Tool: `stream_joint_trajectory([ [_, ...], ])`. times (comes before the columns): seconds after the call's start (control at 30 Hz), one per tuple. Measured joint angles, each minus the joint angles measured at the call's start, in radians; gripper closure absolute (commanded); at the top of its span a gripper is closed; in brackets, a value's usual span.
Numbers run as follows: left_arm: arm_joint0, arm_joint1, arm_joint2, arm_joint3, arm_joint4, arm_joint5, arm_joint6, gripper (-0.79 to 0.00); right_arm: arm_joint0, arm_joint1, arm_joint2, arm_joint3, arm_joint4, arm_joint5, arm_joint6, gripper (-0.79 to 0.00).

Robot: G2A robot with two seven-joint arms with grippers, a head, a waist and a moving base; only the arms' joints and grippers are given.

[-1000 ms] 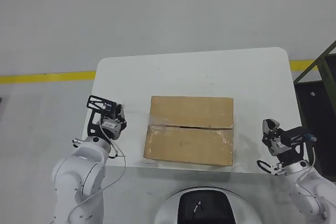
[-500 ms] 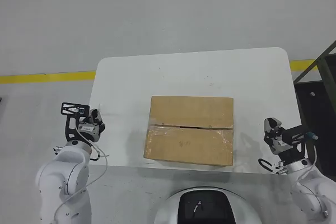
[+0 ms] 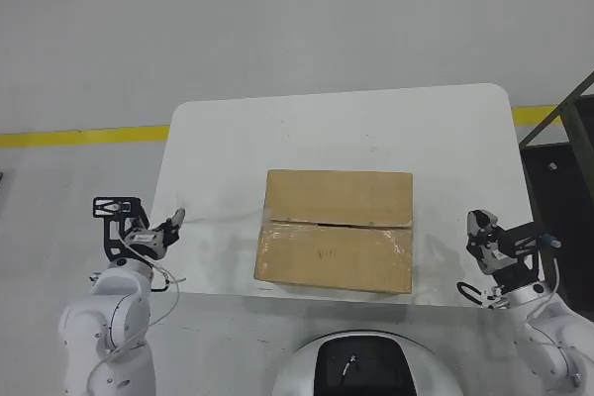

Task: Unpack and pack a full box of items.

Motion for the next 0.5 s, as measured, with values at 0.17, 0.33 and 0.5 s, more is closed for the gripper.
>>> stream_joint_trajectory([
  [0.17, 0.015, 0.008, -0.049, 0.011, 0.03, 0.032, -0.016, -0.785, 0.005, 0.0, -0.006, -0.003, -0.005, 0.005, 0.006, 0.0],
  [0.33, 0.022, 0.014, -0.096, 0.027, 0.001, 0.047, 0.008, -0.785, 0.009, 0.0, -0.01, -0.003, -0.013, 0.008, 0.009, 0.0],
  [0.5, 0.008, 0.02, -0.12, 0.052, -0.034, 0.042, 0.04, -0.785, 0.013, 0.0, -0.017, -0.004, -0.017, 0.014, 0.012, 0.0],
])
